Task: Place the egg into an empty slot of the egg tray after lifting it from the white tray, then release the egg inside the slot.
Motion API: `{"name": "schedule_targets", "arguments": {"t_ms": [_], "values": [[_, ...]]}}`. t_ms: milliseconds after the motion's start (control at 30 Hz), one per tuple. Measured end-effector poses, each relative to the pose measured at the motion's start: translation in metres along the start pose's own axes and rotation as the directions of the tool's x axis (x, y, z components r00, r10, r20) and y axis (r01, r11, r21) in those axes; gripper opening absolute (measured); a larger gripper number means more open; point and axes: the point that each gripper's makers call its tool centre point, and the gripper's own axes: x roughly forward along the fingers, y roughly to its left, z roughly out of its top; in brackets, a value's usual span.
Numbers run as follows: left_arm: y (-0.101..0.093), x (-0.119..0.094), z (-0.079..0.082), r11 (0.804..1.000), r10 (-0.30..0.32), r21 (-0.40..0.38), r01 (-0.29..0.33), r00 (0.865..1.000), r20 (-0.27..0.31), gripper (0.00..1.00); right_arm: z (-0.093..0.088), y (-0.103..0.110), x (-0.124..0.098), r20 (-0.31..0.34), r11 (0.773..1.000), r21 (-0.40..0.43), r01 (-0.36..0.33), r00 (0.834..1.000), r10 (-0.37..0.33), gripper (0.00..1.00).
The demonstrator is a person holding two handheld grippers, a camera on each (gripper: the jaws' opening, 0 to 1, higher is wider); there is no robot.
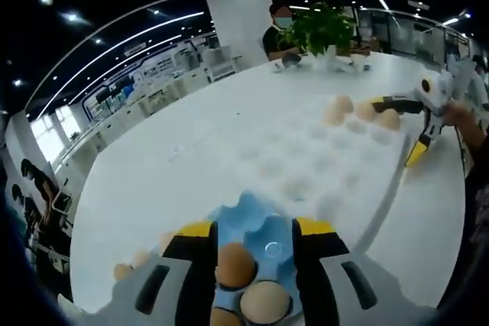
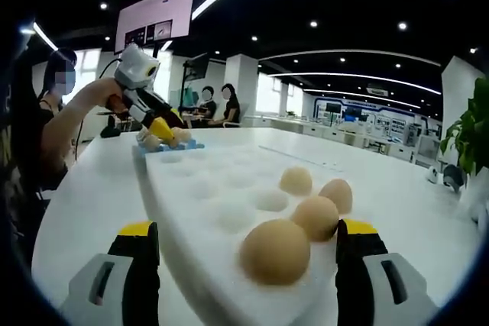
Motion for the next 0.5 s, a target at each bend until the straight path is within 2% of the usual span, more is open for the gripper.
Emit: {"name": "schedule_targets", "arguments": {"t_ms": [367,500], "values": [[-0.015,0.012,0.011,0.998,-0.040,0.038,0.040,0.999,-0.005,0.40,0.000,0.000,0.000,0.003,1.000,-0.001,0.001,1.000,-0.001,1.00],[-0.014,0.017,0.018,0.998,-0.047,0.049,0.047,0.999,-0.003,0.40,-0.001,0.000,0.000,-0.002,1.000,-0.004,0.002,1.000,-0.002,1.00]]}}
